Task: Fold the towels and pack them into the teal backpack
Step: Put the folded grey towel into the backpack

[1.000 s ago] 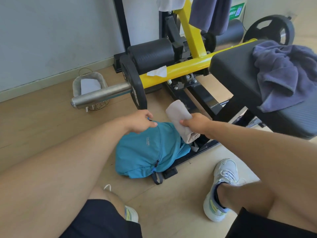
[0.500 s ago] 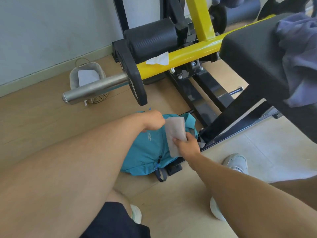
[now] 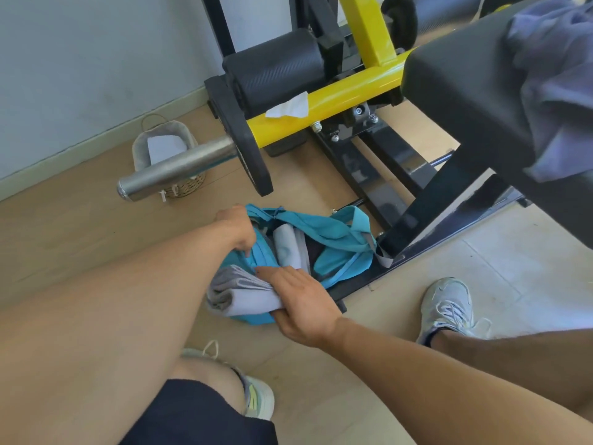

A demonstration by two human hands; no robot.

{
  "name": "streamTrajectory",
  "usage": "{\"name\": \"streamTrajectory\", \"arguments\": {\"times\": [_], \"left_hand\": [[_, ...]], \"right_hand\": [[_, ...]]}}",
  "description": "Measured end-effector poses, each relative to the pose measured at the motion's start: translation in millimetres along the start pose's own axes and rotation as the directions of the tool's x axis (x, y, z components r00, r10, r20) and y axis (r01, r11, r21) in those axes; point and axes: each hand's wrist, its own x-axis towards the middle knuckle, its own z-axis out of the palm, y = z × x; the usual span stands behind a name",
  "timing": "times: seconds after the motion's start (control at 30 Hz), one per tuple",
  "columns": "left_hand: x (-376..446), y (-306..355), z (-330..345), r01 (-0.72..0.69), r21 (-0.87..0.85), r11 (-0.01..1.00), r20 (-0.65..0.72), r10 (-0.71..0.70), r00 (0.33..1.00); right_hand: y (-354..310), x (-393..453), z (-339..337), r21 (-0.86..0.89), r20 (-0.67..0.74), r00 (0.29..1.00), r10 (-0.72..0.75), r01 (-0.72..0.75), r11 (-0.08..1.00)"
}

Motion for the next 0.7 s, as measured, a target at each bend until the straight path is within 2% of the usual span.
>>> {"name": "streamTrajectory", "arguments": {"times": [0.07,0.1,0.13,0.2,0.23,0.27,0.33,0.4,0.43,0.53,0.63,0.7], "left_hand": [[0,-11,2,0.014,-0.116,0.993,-0.002,-0.014,1.000],[-2,-16,2,0.020,-0.178,0.984,-0.013,-0.022,1.000],[-4,-19,2,0.026,-0.219,0.975,-0.026,-0.032,0.999],[-9,-23,0,0.030,-0.293,0.956,-0.054,-0.048,0.997],[-12,-24,-1,0.041,-0.337,0.940,-0.051,-0.062,0.997],[-14,-25,-1,0.060,-0.382,0.922,-0.032,-0.079,0.996],[-12,-30,1,0.124,-0.538,0.834,0.054,-0.114,0.992],[-13,-35,4,0.170,-0.653,0.738,0.165,-0.081,0.983],[-14,-36,5,0.161,-0.671,0.724,0.187,-0.045,0.981],[-15,-34,5,0.105,-0.704,0.702,0.167,0.020,0.986],[-15,-31,3,0.113,-0.756,0.644,0.199,0.062,0.978],[-15,-31,0,0.118,-0.764,0.634,0.196,0.055,0.979]], "right_hand": [[6,-7,-1,0.101,-0.101,0.991,0.091,-0.080,0.992],[9,-9,-1,0.179,-0.184,0.955,0.232,-0.199,0.963],[11,-8,-2,0.272,-0.251,0.872,0.422,-0.355,0.895],[23,1,-7,0.456,-0.222,0.625,0.748,-0.612,0.646],[30,6,-11,0.507,-0.161,0.526,0.835,-0.682,0.527],[39,11,-13,0.519,-0.103,0.468,0.878,-0.728,0.448],[53,19,-15,0.482,-0.026,0.436,0.900,-0.783,0.393],[64,29,-9,0.462,0.050,0.446,0.894,-0.804,0.375],[68,36,-5,0.463,0.097,0.459,0.883,-0.806,0.369],[72,62,6,0.476,0.247,0.474,0.845,-0.819,0.320],[77,80,19,0.493,0.376,0.425,0.823,-0.844,0.211],[84,85,29,0.435,0.434,0.392,0.811,-0.880,0.193]]}}
